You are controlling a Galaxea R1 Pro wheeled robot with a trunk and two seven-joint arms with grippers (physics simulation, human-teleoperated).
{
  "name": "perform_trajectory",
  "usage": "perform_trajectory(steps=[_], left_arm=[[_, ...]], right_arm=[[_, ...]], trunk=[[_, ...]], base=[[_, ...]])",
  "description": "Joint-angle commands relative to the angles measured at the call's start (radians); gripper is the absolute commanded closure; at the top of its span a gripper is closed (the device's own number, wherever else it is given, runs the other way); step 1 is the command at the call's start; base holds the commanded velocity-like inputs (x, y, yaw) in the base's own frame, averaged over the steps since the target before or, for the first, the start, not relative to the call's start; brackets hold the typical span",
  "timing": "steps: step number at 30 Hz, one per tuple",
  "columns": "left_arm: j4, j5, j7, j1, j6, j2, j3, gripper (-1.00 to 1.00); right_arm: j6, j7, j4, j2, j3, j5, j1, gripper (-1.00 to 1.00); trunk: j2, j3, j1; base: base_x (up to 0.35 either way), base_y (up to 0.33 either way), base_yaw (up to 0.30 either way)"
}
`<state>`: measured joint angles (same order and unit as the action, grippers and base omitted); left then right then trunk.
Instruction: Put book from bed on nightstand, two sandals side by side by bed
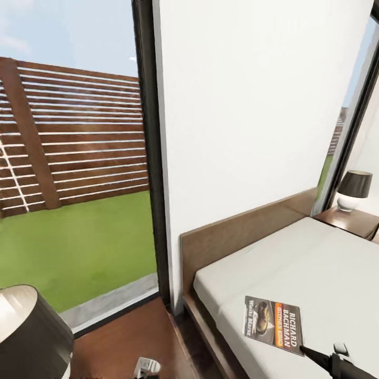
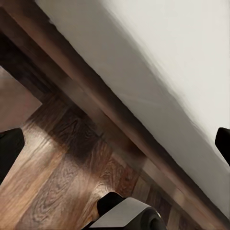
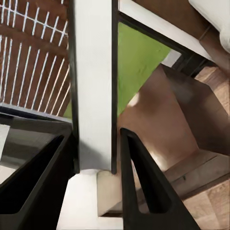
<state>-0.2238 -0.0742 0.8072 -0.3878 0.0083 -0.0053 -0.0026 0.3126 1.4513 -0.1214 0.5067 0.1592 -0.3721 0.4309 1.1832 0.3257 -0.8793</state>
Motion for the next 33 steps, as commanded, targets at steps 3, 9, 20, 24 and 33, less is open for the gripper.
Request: perform_trajectory(steps=[3, 9, 20, 24, 33], left_arm=[[0.001, -0.006, 0.002, -0.001, 0.001, 0.000, -0.001, -1.00], [0.001, -0.006, 0.002, -0.001, 0.001, 0.000, 0.000, -1.00], [0.001, -0.006, 0.002, -0.001, 0.001, 0.000, 0.000, -1.00], [0.001, -0.006, 0.003, 0.000, 0.001, 0.000, 0.000, -1.00], [0.001, -0.006, 0.003, 0.000, 0.001, 0.000, -0.001, -1.00]], right_arm=[[0.010, 0.013, 0.008, 0.001, 0.015, 0.005, 0.001, 1.00], [0.009, 0.016, 0.012, 0.001, 0.014, 0.005, 0.001, 1.00], [0.007, 0.015, 0.012, 0.000, 0.015, 0.005, 0.001, 1.00], [0.006, 0.012, 0.012, 0.001, 0.015, 0.005, 0.001, 1.00], [0.005, 0.010, 0.012, 0.001, 0.015, 0.005, 0.001, 1.00]], trunk=[[0.001, 0.001, 0.000], [0.001, 0.001, 0.000], [0.001, 0.001, 0.000], [0.001, 0.001, 0.000], [0.001, 0.001, 0.000]], base=[[0.000, 0.000, 0.258], [0.000, 0.000, 0.257], [0.000, 0.000, 0.258], [0.000, 0.000, 0.260], [0.000, 0.000, 0.260]])
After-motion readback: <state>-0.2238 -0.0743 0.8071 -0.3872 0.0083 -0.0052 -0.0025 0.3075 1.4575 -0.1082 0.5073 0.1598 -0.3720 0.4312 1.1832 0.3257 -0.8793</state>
